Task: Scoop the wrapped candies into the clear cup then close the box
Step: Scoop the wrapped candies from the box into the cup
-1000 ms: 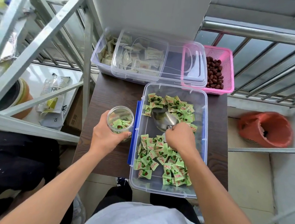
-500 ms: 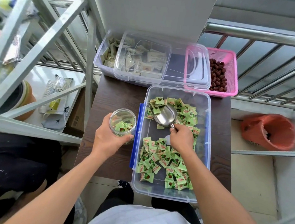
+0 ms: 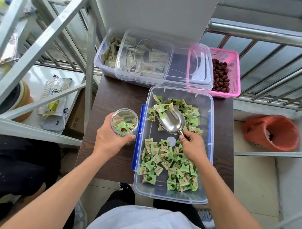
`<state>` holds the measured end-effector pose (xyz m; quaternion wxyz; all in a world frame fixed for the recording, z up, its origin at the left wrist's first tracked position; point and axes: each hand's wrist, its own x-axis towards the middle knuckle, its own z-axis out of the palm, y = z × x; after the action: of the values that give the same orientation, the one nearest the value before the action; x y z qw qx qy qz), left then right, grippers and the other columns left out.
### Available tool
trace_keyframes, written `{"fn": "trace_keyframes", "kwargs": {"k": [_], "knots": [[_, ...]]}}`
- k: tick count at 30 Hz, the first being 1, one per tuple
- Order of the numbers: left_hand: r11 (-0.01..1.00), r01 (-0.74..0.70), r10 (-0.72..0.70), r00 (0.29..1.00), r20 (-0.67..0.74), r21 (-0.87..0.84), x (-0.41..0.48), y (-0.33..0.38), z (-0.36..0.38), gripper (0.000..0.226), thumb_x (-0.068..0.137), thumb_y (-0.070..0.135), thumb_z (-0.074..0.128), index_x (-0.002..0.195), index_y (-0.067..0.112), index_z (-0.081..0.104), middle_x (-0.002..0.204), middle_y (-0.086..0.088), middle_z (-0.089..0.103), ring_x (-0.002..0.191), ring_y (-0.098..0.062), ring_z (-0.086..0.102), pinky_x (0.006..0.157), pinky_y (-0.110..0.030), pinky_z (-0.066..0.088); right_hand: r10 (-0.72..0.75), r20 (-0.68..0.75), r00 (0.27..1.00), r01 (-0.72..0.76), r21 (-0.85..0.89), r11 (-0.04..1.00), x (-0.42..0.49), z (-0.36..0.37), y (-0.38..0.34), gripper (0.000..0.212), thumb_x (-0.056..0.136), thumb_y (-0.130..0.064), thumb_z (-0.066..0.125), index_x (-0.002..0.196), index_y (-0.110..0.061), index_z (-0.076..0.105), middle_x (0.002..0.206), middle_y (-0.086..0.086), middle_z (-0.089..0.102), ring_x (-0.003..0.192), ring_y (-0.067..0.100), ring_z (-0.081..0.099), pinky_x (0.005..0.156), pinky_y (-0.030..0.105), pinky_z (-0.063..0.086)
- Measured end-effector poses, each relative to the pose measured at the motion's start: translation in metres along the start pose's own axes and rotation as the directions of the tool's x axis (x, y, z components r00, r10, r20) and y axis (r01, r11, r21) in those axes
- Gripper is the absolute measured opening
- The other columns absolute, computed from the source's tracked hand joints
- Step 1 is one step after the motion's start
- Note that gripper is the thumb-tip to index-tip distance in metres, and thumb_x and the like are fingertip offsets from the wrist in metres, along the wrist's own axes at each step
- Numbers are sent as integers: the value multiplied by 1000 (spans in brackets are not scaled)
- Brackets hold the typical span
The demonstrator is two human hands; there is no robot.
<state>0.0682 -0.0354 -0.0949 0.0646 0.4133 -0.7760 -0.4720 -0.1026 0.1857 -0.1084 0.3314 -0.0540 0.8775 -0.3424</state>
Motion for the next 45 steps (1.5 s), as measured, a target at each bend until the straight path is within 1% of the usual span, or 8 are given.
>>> {"fn": "trace_keyframes", "kwargs": {"k": [5, 13, 18, 25, 29, 35, 38, 45], "knots": [[1000, -14, 14, 1000, -2, 3, 0, -2, 1, 86, 62, 30, 97, 133, 30, 49, 112, 16, 63, 110, -9, 59, 95, -22, 43, -13, 7, 1000, 13, 33, 999, -13, -7, 5, 17, 100, -17, 55, 104, -21, 71, 70, -7, 58, 59, 14, 46, 58, 27, 37], [998, -60, 60, 998, 3, 19, -4, 1, 0, 84, 63, 30, 96, 128, 39, 44, 113, 16, 60, 109, -9, 58, 93, -21, 43, -67, 48, 997, 65, 40, 997, -38, -32, -10, 19, 100, -17, 56, 108, -18, 73, 74, 4, 59, 59, 16, 43, 58, 32, 36], [996, -88, 87, 996, 15, 29, -5, 3, -1, 84, 63, 33, 96, 127, 42, 43, 112, 20, 58, 109, -6, 56, 94, -23, 43, -116, 71, 991, 117, -17, 993, -53, -54, -28, 19, 99, -17, 59, 110, -19, 74, 83, 12, 68, 69, 27, 58, 65, 32, 44], [989, -134, 132, 991, 32, 56, -6, 5, -2, 81, 64, 28, 95, 121, 47, 42, 108, 28, 58, 108, -4, 58, 95, -25, 46, -195, 212, 958, 235, -185, 954, -70, -71, -73, 16, 98, -21, 58, 96, -20, 74, 72, 10, 66, 58, 16, 49, 59, 30, 40], [986, -160, 158, 987, 41, 56, -8, 5, -3, 82, 64, 24, 95, 121, 51, 43, 109, 32, 59, 106, 2, 59, 95, -23, 47, -207, 284, 936, 301, -342, 890, -81, -70, -110, 22, 97, -22, 57, 83, -15, 72, 57, -2, 56, 50, 16, 44, 55, 31, 40], [979, -199, 198, 980, 28, 41, -13, 9, -3, 82, 65, 29, 95, 114, 68, 42, 109, 35, 61, 102, 11, 60, 85, -13, 46, -227, 272, 935, 345, -556, 756, -90, -60, -146, 32, 86, -16, 59, 55, -19, 54, 52, 2, 52, 54, 26, 49, 50, 31, 37], [978, -208, 207, 978, 21, 34, -14, 10, -3, 81, 66, 27, 94, 112, 69, 41, 106, 40, 59, 98, 14, 58, 80, -8, 43, -278, 243, 929, 369, -637, 677, -97, -56, -163, 8, 79, -15, 59, 73, -16, 64, 62, 2, 55, 69, 31, 59, 53, 30, 37], [980, -198, 198, 980, -1, 34, -15, 6, -3, 89, 64, 29, 96, 118, 69, 37, 109, 36, 59, 102, 17, 56, 84, -3, 40, -326, 193, 926, 351, -757, 551, -111, -60, -187, 16, 76, -12, 59, 90, -19, 65, 68, -3, 40, 73, 31, 50, 61, 31, 36]]}}
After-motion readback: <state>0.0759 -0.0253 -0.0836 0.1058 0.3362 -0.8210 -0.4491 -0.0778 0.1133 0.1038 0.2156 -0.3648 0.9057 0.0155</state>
